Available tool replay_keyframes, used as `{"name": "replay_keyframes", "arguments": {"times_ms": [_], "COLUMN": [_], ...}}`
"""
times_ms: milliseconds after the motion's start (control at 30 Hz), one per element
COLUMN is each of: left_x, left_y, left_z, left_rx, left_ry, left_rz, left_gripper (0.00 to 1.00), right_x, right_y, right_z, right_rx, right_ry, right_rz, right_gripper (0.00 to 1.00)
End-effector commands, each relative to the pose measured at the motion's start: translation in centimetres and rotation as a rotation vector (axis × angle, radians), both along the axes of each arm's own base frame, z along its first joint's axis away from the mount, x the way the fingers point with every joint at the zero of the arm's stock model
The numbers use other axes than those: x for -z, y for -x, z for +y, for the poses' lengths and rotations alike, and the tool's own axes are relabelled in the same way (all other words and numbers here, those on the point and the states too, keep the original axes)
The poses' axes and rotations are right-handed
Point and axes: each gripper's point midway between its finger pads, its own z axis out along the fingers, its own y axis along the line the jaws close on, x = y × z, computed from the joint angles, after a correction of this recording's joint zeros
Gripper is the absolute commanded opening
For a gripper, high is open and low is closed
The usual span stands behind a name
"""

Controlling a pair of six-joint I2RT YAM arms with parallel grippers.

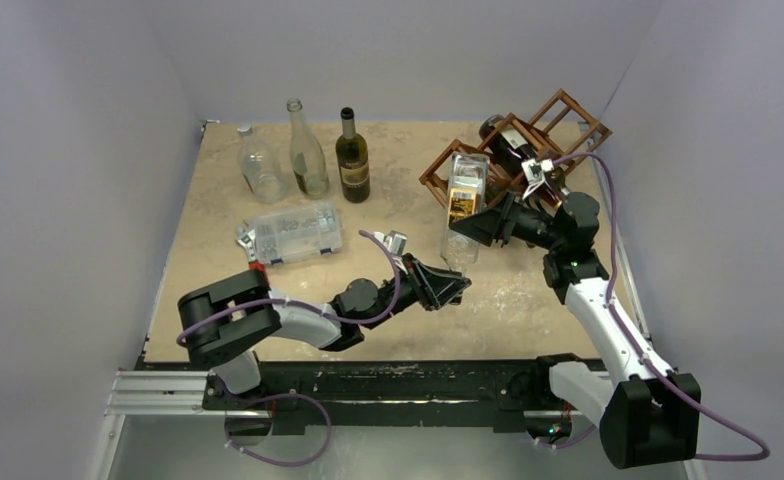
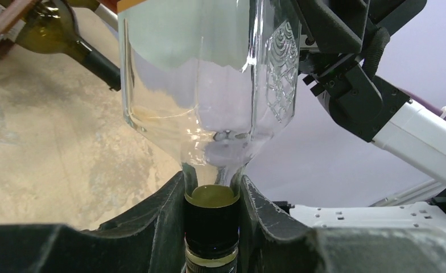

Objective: Take the wine bottle off the wine rack
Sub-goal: Adjust the wine bottle.

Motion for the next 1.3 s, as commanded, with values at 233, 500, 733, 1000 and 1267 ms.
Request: {"name": "replay_keyframes", "arguments": {"times_ms": [233,500,733,1000,1267], "left_x": [-3.5,-2.4,-2.2,-1.3,-0.7], "left_y": [-1.5,-0.7,0.4,2.2,3.1], "left_z": [5.7,8.1,10.2,13.0,15.3], "left_rx": [-0.073,-0.052,-0.037,-0.039,-0.069], "left_ry": [0.113,0.097,0.061,-0.08,-0.115], "left_rz": [-0.005,0.053,0.084,0.118,0.128], "left_gripper": [0.0,0.0,0.0,0.0,0.0], "right_x": [-2.8,-1.9,-0.3,1.3,1.8], "right_y": [1.8,2.3,3.1,4.5,4.7], "right_z": [0.2,0.1,-0.1,-0.4,-0.8], "right_rx": [-0.073,-0.098,-0.137,-0.22,-0.258], "right_ry": [0.046,0.081,0.177,0.279,0.36], "right_rz": [-0.241,-0.256,-0.313,-0.407,-0.49], "right_gripper": [0.85,0.99,0.99,0.99,0.99]}}
